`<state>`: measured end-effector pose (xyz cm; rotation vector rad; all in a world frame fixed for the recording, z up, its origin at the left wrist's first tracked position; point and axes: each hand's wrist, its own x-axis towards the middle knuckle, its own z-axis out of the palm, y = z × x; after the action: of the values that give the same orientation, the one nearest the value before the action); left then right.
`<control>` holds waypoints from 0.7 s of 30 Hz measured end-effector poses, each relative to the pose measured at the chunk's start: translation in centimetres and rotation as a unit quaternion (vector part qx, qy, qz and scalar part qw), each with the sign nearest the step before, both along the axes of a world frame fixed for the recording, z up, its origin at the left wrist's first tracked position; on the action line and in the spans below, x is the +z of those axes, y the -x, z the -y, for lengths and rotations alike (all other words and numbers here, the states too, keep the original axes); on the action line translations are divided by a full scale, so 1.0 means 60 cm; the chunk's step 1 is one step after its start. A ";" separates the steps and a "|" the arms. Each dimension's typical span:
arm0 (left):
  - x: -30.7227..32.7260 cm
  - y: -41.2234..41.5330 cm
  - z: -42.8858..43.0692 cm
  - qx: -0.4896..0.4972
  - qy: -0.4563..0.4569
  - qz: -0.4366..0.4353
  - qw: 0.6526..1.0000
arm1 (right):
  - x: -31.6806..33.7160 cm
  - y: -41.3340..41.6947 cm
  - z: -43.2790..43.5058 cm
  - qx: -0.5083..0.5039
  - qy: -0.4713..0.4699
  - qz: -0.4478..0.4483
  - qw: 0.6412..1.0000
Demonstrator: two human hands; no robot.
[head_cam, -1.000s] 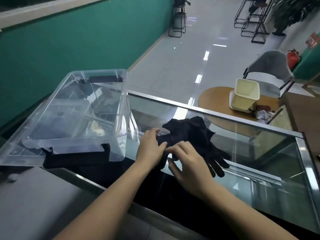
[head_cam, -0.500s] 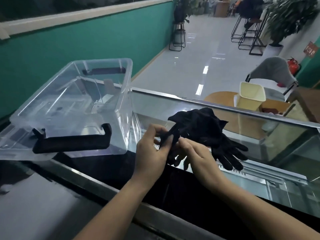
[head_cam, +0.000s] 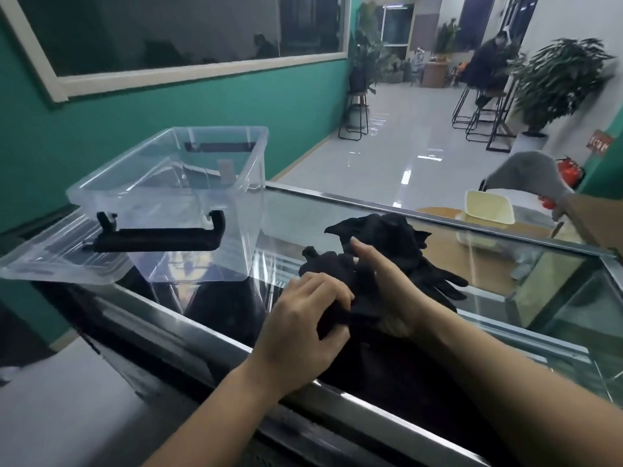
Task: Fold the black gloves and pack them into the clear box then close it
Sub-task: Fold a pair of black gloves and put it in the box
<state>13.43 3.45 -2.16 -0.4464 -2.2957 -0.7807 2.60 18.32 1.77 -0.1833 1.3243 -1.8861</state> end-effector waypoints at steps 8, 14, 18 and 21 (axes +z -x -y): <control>0.001 -0.038 0.013 -0.004 -0.003 0.151 0.988 | -0.016 0.017 0.019 -0.025 -0.005 -0.016 1.000; 0.006 -0.031 0.014 -0.017 -0.040 0.164 0.986 | -0.024 0.006 0.037 -0.077 -0.035 -0.132 0.988; -0.007 -0.023 0.017 0.021 -0.027 0.128 0.991 | -0.042 -0.003 0.027 -0.144 -0.093 -0.387 0.906; -0.013 -0.014 0.019 0.061 -0.025 0.127 0.990 | -0.050 0.010 -0.001 -0.177 -0.213 -0.614 0.740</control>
<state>14.26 2.31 -2.95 -0.1907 -2.5044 -0.8733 2.02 18.36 -1.24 -1.1522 2.7887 -1.6161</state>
